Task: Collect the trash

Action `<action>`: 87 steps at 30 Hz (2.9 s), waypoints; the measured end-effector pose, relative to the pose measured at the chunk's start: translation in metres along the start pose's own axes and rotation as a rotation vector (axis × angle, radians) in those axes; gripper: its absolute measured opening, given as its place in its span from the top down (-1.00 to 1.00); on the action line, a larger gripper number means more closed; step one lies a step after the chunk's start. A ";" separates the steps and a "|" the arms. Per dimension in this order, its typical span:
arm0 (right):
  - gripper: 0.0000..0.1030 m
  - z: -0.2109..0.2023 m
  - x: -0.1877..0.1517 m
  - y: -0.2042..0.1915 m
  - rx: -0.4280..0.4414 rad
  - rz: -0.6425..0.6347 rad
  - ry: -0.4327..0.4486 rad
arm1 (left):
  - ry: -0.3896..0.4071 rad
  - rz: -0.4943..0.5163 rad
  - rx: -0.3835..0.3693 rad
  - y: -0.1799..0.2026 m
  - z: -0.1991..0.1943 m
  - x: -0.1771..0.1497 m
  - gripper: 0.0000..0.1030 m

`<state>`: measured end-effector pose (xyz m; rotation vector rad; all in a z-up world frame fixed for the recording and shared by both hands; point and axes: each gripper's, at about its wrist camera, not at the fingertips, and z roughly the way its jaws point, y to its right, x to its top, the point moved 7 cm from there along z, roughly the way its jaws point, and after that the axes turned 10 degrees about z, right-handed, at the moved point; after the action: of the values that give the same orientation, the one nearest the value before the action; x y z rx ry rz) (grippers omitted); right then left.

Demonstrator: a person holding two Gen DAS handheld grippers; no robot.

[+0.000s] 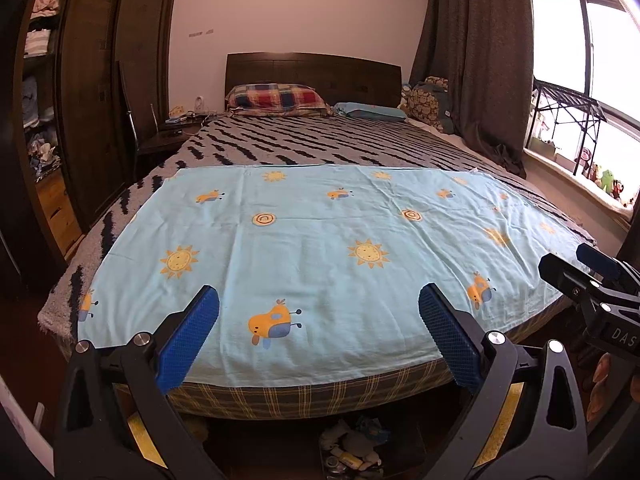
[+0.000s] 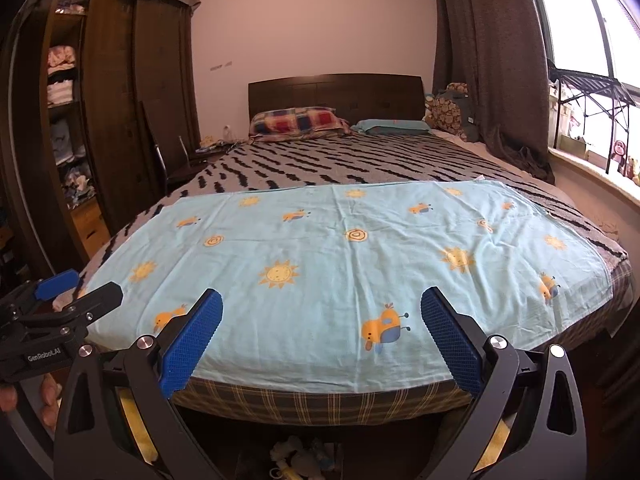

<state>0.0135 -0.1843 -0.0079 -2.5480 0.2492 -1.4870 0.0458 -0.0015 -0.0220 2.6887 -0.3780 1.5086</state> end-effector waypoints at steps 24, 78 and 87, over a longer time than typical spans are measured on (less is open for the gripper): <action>-0.94 0.000 0.001 0.002 -0.009 -0.005 -0.001 | 0.002 -0.006 0.018 -0.006 -0.003 0.000 -0.84; -0.94 -0.004 0.004 -0.003 -0.009 -0.006 -0.004 | -0.001 0.025 0.036 -0.005 -0.004 0.000 -0.84; -0.94 -0.001 0.004 -0.003 -0.010 -0.011 -0.010 | -0.007 0.020 0.038 -0.004 -0.002 0.001 -0.84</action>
<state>0.0148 -0.1821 -0.0038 -2.5675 0.2425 -1.4806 0.0461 0.0029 -0.0197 2.7277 -0.3814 1.5274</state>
